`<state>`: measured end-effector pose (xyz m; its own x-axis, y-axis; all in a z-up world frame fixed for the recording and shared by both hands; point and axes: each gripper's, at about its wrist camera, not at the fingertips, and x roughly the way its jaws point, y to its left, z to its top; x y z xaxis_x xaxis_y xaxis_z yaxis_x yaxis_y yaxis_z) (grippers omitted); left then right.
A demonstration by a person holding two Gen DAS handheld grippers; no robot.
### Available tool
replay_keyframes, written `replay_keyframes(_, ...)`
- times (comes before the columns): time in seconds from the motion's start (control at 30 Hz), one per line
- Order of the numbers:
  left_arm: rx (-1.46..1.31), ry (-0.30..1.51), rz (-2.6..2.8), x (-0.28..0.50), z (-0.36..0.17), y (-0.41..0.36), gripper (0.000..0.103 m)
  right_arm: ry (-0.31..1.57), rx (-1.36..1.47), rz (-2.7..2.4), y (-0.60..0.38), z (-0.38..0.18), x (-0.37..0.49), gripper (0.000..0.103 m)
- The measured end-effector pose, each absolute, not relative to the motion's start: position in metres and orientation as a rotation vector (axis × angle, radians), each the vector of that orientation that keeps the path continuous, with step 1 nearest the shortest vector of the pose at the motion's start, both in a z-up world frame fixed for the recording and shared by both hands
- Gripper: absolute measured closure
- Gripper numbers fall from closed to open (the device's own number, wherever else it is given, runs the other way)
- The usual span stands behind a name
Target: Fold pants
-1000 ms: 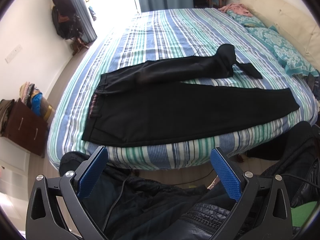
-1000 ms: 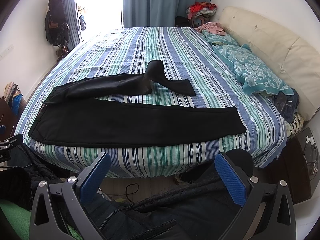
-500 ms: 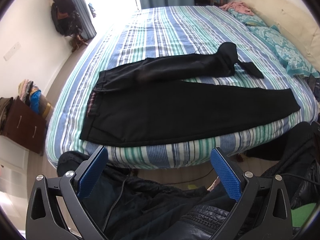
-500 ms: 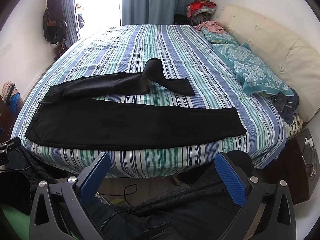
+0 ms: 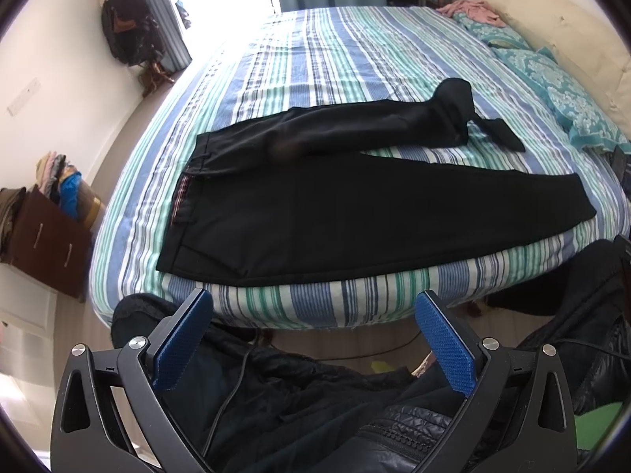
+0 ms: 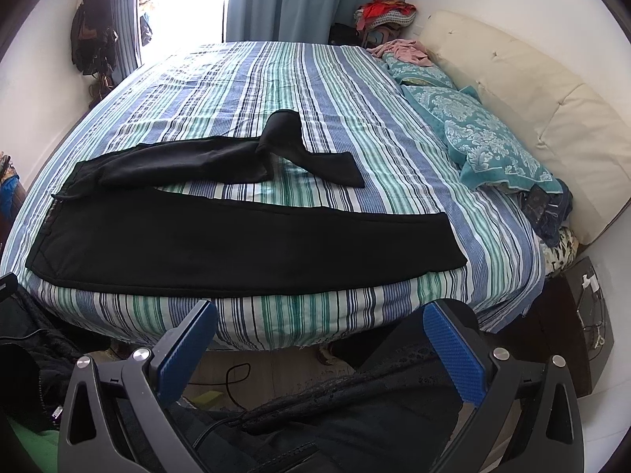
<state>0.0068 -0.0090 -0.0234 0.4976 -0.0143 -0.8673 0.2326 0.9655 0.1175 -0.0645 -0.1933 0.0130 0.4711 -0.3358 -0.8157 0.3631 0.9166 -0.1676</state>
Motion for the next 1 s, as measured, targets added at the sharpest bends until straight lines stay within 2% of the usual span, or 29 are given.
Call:
replay_keyframes(0.6,0.230,1.023,-0.160,0.027,-0.027,-0.014,0.001,1.042,-0.093,-0.505,-0.198,-0.001,-0.048,0.000)
replay_keyframes(0.7,0.251,0.983,-0.151,0.036,-0.021,-0.018,0.001,0.972,-0.089,-0.419,-0.196,0.004,-0.046,0.000)
replay_keyframes(0.8,0.229,0.917,-0.147,0.052,-0.006,-0.022,0.001,0.768,-0.075,-0.253,-0.203,0.025,-0.038,0.000)
replay_keyframes(0.9,0.156,0.870,-0.157,0.068,0.008,-0.023,0.001,0.651,0.009,-0.108,-0.245,0.037,-0.001,0.000)
replay_keyframes(1.0,0.098,0.864,-0.179,0.079,0.010,-0.028,0.001,0.769,0.124,-0.017,-0.315,0.014,0.077,0.000)
